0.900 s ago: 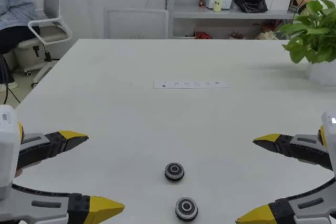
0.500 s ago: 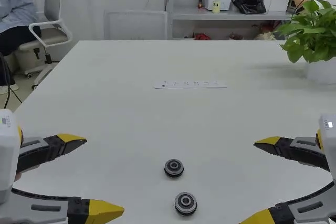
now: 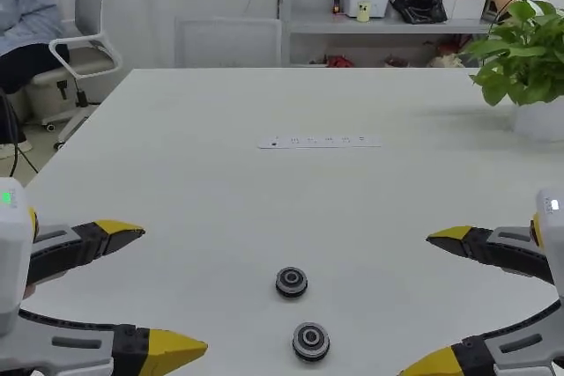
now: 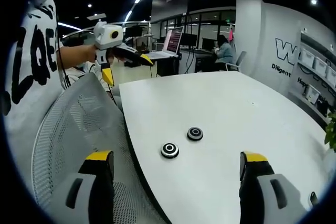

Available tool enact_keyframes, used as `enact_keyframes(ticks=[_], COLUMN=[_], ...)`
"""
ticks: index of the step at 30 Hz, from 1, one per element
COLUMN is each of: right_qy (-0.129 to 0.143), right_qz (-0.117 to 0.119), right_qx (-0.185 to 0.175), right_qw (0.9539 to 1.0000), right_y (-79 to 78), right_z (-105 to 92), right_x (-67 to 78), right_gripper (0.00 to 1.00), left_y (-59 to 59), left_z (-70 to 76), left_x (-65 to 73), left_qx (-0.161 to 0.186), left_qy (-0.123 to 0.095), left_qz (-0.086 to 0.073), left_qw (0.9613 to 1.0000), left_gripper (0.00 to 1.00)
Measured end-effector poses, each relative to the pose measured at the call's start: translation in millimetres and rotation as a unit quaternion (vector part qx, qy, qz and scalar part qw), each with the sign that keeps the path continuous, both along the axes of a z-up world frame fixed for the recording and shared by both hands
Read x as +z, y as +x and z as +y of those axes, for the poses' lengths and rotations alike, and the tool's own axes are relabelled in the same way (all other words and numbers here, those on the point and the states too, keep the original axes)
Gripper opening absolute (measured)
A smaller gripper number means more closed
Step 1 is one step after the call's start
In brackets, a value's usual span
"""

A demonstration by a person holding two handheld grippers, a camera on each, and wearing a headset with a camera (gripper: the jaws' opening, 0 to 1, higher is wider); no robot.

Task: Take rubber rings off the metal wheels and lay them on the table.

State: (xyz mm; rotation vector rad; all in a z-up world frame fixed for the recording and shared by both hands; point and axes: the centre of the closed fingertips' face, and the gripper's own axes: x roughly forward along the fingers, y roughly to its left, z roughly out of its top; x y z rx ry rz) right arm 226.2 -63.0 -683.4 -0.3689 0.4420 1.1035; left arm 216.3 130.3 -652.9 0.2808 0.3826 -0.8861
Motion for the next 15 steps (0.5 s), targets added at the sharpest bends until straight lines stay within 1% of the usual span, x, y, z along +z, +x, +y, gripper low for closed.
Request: enact_keyframes(ticks=[5, 10, 13, 15], right_qy=[-0.003, -0.005, 0.001, 0.0], right_qz=[0.002, 0.001, 0.003, 0.003], right_qx=[0.007, 0.007, 0.004, 0.005], right_qw=[1.0, 1.0, 1.0, 1.0], right_y=[-0.5, 2.2, 4.3, 4.5], right_z=[0.0, -1.3, -0.7, 0.3], right_x=[-1.0, 0.5, 0.7, -0.6], right_gripper=[0.97, 0.97, 0.97, 0.97], left_y=[-0.1, 3.3, 6.8, 8.0], left_z=[1.1, 1.9, 1.7, -0.1], left_x=[-2.1, -0.7, 0.3, -0.3], left_qx=[-0.002, -0.002, 0.002, 0.0], left_qy=[0.007, 0.01, 0.006, 0.005], left_qz=[0.004, 0.003, 0.003, 0.003], left_qw=[1.0, 0.9999, 1.0, 1.0], left_gripper=[0.87, 0.87, 0.87, 0.87])
